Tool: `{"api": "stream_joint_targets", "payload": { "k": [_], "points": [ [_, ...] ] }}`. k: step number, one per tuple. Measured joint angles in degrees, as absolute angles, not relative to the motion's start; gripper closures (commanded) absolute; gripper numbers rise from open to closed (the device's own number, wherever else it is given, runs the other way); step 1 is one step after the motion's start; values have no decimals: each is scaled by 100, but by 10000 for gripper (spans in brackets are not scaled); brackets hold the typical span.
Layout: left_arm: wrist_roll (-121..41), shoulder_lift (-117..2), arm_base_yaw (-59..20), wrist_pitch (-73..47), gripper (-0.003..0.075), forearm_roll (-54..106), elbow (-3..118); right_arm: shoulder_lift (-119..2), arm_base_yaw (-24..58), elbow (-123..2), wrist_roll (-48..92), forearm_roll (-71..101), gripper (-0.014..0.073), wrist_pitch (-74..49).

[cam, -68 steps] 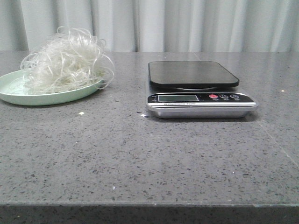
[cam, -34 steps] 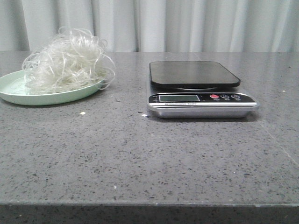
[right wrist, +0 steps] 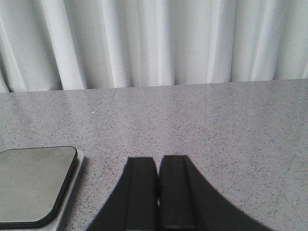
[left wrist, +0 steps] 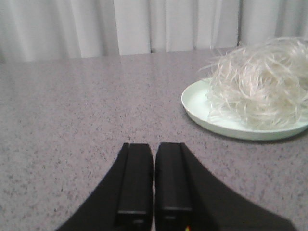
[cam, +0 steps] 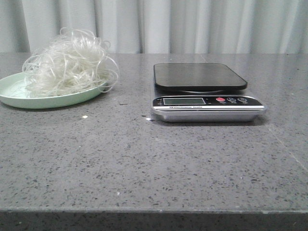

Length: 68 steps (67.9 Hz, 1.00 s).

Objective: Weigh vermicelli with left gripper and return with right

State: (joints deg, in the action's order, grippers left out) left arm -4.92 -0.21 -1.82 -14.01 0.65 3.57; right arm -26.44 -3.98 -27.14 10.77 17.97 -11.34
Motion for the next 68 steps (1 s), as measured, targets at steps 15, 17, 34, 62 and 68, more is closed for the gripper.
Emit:
{"api": "stream_joint_targets", "payload": {
  "k": [15, 17, 34, 62, 68],
  "points": [
    [-582, 22, -182, -1099, 584, 65, -25, -2644, -398, -2714, 1077, 1804, 442, -1145],
    [-592, 22, -182, -1077, 584, 65, -25, -2644, -398, -2714, 1077, 1804, 442, -1145],
    [-611, 22, -182, -1046, 584, 65, -25, -2644, -398, -2714, 1077, 1804, 442, -1145],
    [-611, 22, -182, -1046, 584, 65, -25, -2644, -398, -2714, 1077, 1804, 442, -1145],
    [-611, 22, -182, -1046, 584, 65, -25, -2644, -398, -2714, 1077, 1804, 442, -1145]
  ]
}}
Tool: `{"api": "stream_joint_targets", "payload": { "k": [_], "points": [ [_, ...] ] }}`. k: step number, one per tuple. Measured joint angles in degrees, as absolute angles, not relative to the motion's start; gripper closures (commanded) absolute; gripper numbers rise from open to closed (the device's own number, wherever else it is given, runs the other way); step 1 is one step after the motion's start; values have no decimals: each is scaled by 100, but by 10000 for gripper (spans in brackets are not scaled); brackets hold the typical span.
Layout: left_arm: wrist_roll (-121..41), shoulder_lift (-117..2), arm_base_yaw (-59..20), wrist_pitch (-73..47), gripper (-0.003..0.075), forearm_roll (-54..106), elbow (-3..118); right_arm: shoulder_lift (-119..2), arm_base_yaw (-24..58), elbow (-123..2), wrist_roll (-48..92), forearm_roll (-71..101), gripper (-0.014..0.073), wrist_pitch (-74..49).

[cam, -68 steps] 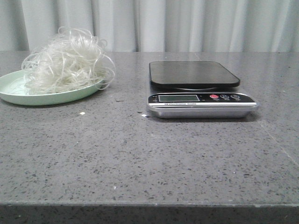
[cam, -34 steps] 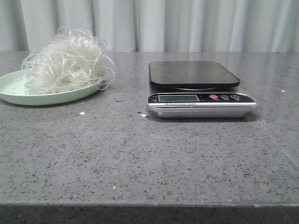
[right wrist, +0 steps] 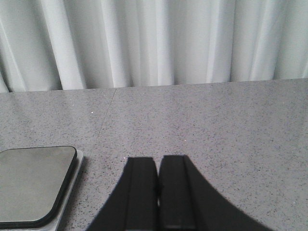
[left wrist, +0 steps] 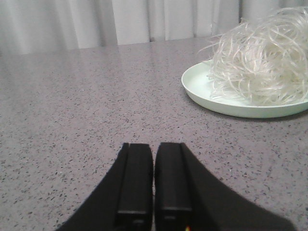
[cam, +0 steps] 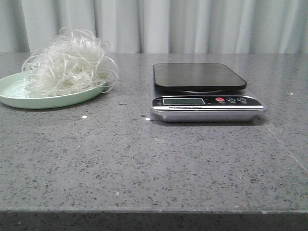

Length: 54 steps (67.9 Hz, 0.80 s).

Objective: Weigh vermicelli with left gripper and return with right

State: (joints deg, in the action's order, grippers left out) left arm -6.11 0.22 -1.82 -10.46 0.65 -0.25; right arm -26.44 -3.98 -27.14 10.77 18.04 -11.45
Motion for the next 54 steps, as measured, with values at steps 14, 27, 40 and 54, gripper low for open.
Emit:
{"api": "stream_joint_targets", "payload": {
  "k": [14, 27, 40, 54],
  "points": [
    [-611, 22, -182, -1046, 584, 65, -25, -2644, -398, -2714, 1077, 1804, 442, -1145],
    [-611, 22, -182, -1046, 584, 65, -25, -2644, -251, -2701, 1077, 1245, 442, -1135],
    [-611, 22, -182, -1046, 584, 65, -25, -2527, 257, -2293, 939, 883, 442, -1098],
    [-611, 22, -182, -1046, 584, 65, -25, -1687, -5, -1430, 477, 832, 442, -715]
  ]
}}
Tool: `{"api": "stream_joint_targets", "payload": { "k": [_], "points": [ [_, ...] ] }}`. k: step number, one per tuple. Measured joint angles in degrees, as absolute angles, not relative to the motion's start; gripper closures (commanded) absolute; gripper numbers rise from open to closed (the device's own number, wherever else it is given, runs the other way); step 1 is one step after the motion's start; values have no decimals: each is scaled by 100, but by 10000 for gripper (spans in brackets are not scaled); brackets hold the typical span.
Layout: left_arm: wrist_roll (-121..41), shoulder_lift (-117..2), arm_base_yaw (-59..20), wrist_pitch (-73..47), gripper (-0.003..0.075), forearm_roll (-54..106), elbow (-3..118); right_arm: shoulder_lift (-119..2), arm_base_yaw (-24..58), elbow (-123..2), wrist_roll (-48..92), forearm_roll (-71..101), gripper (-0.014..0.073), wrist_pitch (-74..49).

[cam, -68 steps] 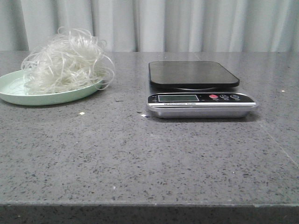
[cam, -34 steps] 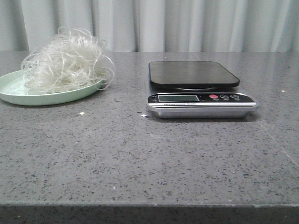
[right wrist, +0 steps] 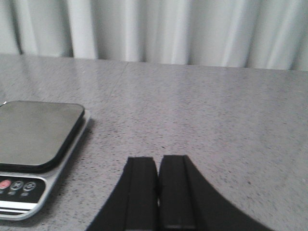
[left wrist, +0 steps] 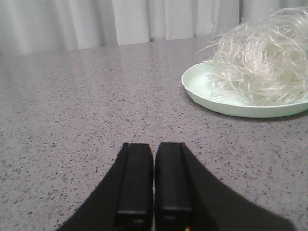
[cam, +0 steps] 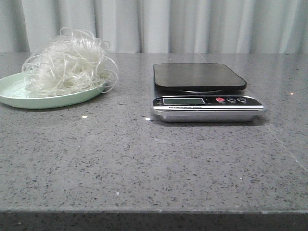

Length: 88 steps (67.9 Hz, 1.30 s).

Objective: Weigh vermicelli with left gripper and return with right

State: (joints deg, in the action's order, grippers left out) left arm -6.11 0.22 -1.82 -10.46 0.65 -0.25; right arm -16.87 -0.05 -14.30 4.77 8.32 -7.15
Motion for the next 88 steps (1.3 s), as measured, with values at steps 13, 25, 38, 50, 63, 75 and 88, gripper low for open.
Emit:
{"api": "stream_joint_targets", "payload": {
  "k": [13, 25, 38, 50, 63, 75, 88],
  "points": [
    [-611, 22, -182, -1046, 584, 65, -25, -574, -287, -549, 329, 606, 442, -599],
    [-611, 22, -182, -1028, 584, 65, -25, 38, -357, 85, 194, 501, 442, -504],
    [-611, 22, -182, -1028, 584, 65, -25, 61, -386, 156, 0, 466, 442, -558],
    [-611, 22, -182, -1028, 584, 65, -25, 61, -386, 156, 0, 455, 442, -558],
    [-611, 22, -182, -1028, 584, 65, -25, 61, -386, 156, 0, 446, 442, -558],
    [-611, 22, -182, -1028, 584, 65, -25, 61, -386, 156, 0, 446, 442, -558],
    [-611, 22, -182, -1028, 584, 65, -25, 61, -386, 156, 0, 446, 442, -558]
  ]
}}
